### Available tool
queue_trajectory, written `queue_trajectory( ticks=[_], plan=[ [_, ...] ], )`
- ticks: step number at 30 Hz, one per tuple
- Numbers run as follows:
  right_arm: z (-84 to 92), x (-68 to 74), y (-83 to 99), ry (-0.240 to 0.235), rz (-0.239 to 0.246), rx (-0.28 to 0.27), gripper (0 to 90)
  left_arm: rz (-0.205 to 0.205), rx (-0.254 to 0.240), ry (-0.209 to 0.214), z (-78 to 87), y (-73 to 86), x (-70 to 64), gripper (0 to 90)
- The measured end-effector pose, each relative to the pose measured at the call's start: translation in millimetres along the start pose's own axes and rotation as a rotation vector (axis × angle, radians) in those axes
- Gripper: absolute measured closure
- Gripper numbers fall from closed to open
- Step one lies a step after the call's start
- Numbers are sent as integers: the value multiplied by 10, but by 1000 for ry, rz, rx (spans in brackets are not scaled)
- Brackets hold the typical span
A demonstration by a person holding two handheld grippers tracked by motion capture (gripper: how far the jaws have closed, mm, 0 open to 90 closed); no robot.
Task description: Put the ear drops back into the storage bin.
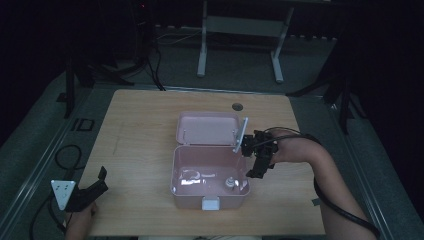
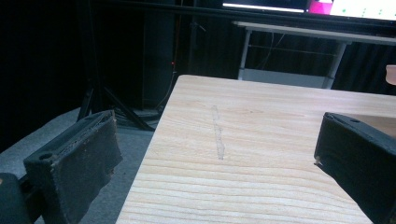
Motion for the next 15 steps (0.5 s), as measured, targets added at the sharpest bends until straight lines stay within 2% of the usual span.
queue_trajectory(
  ticks=[6, 15],
  plan=[
    [-29, -114, 241, 17, -56, -8, 141, -1, 1, 0, -2, 0, -4, 4],
    [-295, -207, 512, 4, -125, 0, 147, -3, 1, 0, -2, -1, -7, 4]
  ],
)
Point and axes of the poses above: each handheld gripper's, and its own axes: z roughly backward along the jaws, y roughly out of its underside, x roughly to its left, the point moved 5 cm from there along -z, roughly forward along the jaws, and after that the axes turned 12 degrees about -z, right-handed, at the moved point
